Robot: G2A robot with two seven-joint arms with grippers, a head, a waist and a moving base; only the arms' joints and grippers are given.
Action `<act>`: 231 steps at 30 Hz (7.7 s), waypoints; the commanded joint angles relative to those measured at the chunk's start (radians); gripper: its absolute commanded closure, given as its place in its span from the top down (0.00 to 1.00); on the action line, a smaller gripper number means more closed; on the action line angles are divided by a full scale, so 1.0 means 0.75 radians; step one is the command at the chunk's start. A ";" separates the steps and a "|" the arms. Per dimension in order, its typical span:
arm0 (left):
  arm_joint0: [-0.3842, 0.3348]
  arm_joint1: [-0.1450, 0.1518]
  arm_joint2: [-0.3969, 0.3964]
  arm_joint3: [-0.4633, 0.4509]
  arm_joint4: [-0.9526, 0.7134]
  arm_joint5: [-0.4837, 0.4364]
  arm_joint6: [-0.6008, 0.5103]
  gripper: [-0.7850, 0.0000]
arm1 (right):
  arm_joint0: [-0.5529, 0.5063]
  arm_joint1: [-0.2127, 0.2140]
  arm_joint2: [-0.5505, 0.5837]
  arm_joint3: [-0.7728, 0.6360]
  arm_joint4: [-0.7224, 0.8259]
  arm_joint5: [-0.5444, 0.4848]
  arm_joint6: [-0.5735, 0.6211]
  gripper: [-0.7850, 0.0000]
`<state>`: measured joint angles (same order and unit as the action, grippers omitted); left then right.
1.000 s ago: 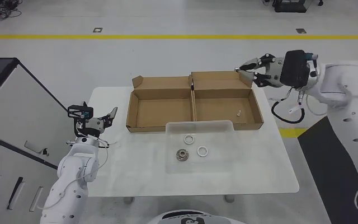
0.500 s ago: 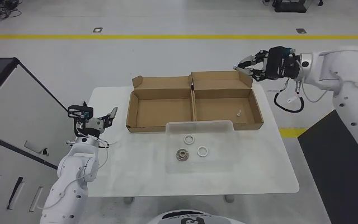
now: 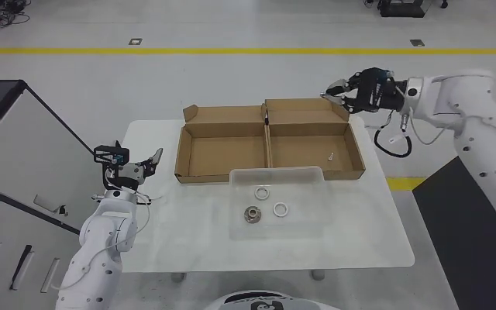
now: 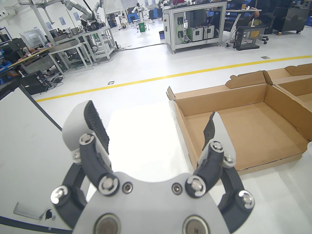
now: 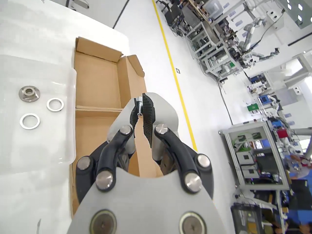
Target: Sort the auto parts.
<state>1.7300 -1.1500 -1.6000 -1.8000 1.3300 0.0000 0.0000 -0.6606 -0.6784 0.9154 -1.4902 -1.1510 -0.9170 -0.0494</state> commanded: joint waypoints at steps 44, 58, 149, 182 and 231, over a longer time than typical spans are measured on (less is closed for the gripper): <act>0.000 0.000 0.000 0.000 0.000 0.000 0.000 1.00 | 0.518 -0.744 -0.865 0.952 -0.094 0.112 0.992 0.00; 0.000 0.000 0.000 0.000 0.000 0.000 0.000 1.00 | 0.461 -0.877 -0.913 1.236 -0.145 0.099 0.966 0.00; 0.000 0.000 0.000 0.000 0.000 0.000 0.000 1.00 | 0.550 -0.646 -0.915 1.210 -0.360 -0.127 -0.603 1.00; 0.000 0.000 0.000 0.000 0.000 0.000 0.000 1.00 | 0.468 0.131 -0.976 0.283 -0.073 -0.127 -1.012 1.00; -0.394 0.029 0.298 -0.349 0.042 -0.740 -0.836 1.00 | 0.466 0.147 -0.978 0.270 -0.061 -0.127 -1.012 1.00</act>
<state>1.4482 -1.1275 -1.3910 -2.0597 1.3658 -0.5549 -0.6013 -0.3112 -0.5678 0.1819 -1.2877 -1.1964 -1.0123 -0.8082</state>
